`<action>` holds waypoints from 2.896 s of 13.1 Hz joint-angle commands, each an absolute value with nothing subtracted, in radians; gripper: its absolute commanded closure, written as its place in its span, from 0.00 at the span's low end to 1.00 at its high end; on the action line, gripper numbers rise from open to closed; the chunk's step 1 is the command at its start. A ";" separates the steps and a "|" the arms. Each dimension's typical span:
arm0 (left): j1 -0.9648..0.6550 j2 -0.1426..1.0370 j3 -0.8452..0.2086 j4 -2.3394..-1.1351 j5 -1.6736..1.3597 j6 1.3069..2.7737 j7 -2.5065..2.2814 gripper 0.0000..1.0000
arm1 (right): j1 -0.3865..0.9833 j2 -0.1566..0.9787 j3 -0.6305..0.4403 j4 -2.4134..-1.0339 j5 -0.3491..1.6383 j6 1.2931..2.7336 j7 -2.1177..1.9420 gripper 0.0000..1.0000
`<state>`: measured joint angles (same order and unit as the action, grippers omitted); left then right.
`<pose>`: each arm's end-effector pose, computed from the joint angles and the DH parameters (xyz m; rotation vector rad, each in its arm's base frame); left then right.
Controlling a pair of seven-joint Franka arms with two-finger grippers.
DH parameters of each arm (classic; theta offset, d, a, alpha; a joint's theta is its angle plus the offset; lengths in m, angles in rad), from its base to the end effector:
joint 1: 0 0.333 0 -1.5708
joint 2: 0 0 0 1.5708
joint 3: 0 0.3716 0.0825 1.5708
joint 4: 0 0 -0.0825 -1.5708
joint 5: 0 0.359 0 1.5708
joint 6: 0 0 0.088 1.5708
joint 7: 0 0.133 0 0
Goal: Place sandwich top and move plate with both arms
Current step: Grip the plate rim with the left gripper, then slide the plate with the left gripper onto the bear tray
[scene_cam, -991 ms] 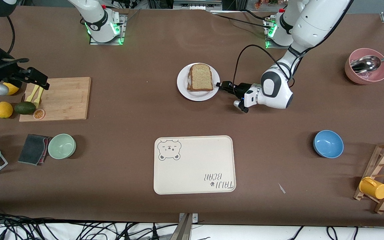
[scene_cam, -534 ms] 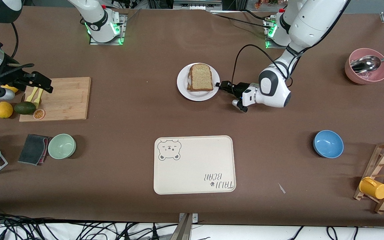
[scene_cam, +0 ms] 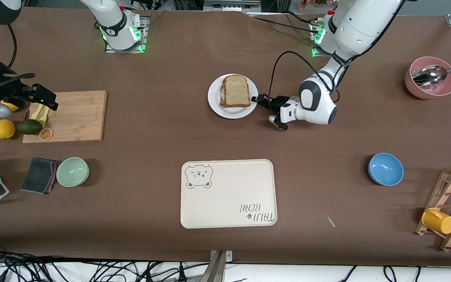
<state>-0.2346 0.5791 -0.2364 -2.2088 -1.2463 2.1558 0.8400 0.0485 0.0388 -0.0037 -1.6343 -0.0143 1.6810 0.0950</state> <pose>0.4273 -0.2878 0.1616 2.1214 -0.2277 -0.4597 0.5510 0.0230 0.6142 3.1269 -0.0761 0.0139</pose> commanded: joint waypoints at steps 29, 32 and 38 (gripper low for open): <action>-0.117 0.733 -0.224 -1.600 -1.106 1.967 0.515 1.00 | 0.091 0.126 -0.006 -1.509 -0.005 1.586 0.143 0.00; -0.112 0.773 -0.209 -1.534 -1.108 1.968 0.474 1.00 | 0.091 0.124 -0.006 -1.509 -0.003 1.578 0.144 0.00; -0.112 0.942 -0.144 -1.280 -1.115 1.979 0.335 1.00 | 0.091 0.124 -0.006 -1.509 -0.005 1.580 0.144 0.00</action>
<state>-0.1122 0.8607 -0.1395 -1.4194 -1.1362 2.0006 0.3865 0.0893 0.1202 -0.0074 -1.5301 -0.0100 1.6000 0.1267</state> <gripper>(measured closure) 0.952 0.000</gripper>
